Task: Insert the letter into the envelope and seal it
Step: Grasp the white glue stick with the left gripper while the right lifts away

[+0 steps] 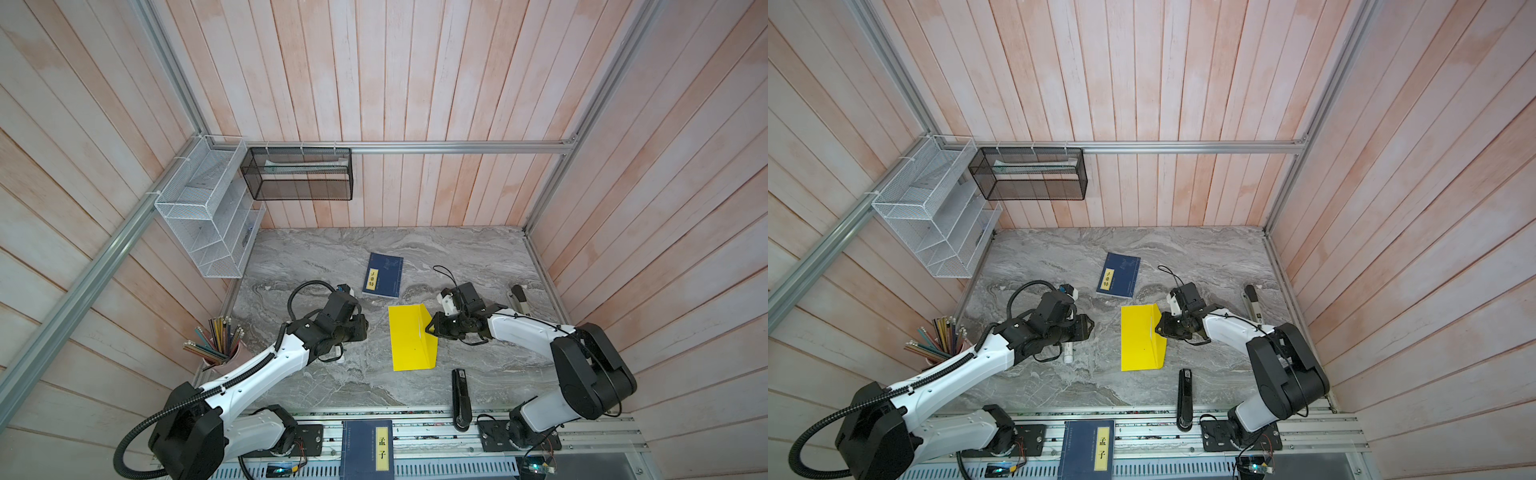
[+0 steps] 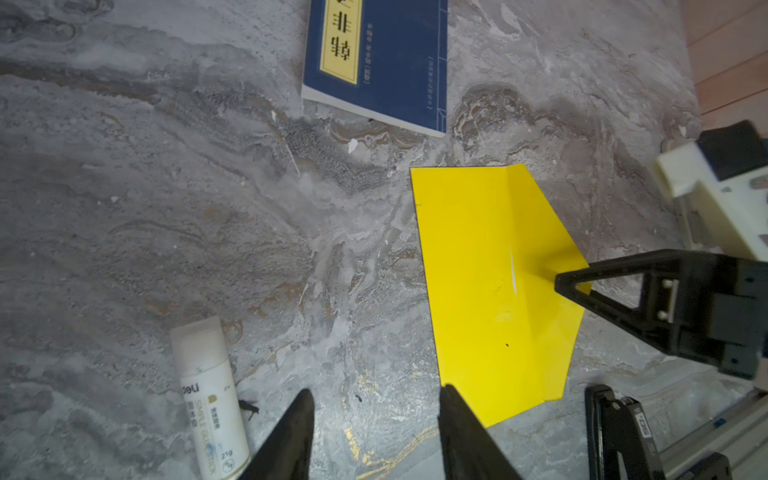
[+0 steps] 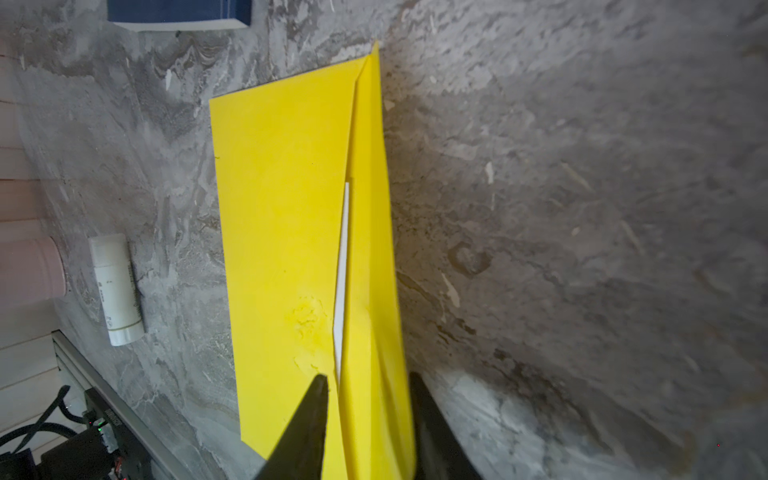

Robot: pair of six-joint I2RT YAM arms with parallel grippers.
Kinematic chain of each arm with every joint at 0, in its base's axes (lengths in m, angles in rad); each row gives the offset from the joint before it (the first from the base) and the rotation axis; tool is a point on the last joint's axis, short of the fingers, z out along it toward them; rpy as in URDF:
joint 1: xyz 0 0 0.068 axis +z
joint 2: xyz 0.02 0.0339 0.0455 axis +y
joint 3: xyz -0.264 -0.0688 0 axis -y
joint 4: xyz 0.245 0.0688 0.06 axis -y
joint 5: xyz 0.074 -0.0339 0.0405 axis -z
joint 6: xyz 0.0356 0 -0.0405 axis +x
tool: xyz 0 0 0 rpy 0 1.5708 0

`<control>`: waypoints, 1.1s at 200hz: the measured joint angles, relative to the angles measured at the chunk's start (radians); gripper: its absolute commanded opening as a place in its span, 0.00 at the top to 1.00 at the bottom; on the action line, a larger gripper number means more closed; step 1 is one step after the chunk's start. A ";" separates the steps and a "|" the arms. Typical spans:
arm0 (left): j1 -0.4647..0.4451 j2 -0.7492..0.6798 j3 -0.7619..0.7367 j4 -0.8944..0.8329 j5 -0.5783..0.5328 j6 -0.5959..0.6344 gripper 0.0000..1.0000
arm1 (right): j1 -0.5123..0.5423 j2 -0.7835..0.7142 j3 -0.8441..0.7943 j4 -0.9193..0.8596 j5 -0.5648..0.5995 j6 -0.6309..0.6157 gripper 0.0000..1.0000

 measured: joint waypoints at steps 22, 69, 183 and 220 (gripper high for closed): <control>0.008 -0.002 -0.010 -0.041 -0.035 -0.018 0.39 | 0.000 -0.050 0.003 -0.035 0.035 -0.006 0.55; 0.031 -0.002 -0.054 -0.116 -0.079 -0.046 0.36 | 0.003 -0.174 0.061 -0.137 0.124 -0.011 0.54; 0.127 0.151 -0.082 -0.126 -0.061 -0.052 0.47 | 0.154 -0.280 0.137 -0.222 0.221 0.016 0.55; 0.129 0.222 -0.035 -0.119 -0.042 -0.039 0.59 | 0.155 -0.281 0.137 -0.224 0.224 0.016 0.55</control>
